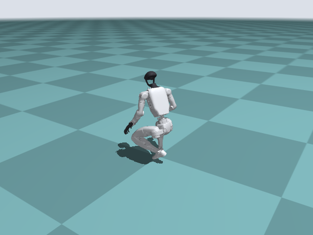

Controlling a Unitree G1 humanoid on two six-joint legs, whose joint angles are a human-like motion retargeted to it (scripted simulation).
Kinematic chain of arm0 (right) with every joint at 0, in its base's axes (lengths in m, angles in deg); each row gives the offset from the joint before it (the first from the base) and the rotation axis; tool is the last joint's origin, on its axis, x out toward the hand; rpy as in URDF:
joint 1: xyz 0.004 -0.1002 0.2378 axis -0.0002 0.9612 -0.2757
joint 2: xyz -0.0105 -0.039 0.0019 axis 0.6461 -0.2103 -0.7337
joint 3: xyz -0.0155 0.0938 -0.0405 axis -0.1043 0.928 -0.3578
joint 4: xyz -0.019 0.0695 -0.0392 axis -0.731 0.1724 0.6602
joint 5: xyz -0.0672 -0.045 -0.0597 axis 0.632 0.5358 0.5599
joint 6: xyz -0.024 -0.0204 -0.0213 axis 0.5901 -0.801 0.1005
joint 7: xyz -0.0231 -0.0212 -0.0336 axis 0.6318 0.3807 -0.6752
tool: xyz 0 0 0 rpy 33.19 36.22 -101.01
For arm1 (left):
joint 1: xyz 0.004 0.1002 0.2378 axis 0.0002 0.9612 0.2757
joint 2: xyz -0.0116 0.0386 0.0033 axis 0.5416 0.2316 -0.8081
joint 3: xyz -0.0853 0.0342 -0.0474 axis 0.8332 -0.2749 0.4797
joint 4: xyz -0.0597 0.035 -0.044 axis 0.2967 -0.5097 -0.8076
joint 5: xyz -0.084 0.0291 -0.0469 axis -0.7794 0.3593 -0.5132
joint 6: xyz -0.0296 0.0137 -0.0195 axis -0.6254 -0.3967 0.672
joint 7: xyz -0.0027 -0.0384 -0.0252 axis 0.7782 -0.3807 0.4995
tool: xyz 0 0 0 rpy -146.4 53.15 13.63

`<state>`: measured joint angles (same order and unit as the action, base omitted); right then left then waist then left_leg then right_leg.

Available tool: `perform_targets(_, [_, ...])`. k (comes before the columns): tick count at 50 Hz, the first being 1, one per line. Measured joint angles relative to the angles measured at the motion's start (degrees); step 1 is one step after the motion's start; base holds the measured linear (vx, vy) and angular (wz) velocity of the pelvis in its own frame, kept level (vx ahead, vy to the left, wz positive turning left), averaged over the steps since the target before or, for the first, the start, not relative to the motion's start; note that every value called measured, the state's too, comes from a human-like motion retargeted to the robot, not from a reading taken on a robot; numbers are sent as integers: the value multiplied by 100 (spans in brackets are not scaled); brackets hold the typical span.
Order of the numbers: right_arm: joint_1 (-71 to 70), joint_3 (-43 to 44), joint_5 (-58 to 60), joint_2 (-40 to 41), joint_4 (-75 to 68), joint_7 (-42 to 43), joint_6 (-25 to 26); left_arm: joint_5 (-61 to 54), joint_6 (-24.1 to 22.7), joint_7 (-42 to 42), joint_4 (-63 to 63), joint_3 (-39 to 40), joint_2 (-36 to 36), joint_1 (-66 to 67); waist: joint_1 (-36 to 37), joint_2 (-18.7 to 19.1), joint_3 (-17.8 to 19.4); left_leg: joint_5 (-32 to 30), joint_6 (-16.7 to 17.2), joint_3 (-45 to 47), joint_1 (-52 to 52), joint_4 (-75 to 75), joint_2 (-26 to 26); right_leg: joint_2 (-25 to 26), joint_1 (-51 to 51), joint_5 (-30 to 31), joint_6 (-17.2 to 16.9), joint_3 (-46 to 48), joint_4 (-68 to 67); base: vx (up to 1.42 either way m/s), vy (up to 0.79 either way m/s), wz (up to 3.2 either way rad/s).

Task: Upper body actions

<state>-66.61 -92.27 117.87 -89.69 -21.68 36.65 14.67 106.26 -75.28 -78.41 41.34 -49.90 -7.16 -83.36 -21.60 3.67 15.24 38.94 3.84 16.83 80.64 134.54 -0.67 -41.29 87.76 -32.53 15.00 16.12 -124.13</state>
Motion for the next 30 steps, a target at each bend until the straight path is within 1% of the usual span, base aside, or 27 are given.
perform_targets(5, [-106,-69,244,106,69,66,118,328,135,168,-234,71,-28,-52,-203,-16,6,-139,370,-206,-13,393,-31,-113,22,-31,0,-93,-147,4,6,-28])
perform_targets(12, [-229,-109,183,284,-92,263,70,312,117,82,-718,140,-94,-119,-300,-32,-93,-221,593,-283,-68,621,12,-113,54,57,0,-151,-172,3,1,-29])
perform_targets(21, [-257,-113,339,364,-192,262,113,358,105,-84,-1012,164,-138,-148,-348,-29,-199,-301,786,-314,-77,749,32,-184,78,91,0,-184,-203,0,0,0])
perform_targets(30, [-199,-68,396,326,-68,246,175,240,53,-221,-1027,194,-167,-163,-367,-12,-158,-416,992,-289,-147,739,13,-275,119,78,0,-266,-193,1,4,0])
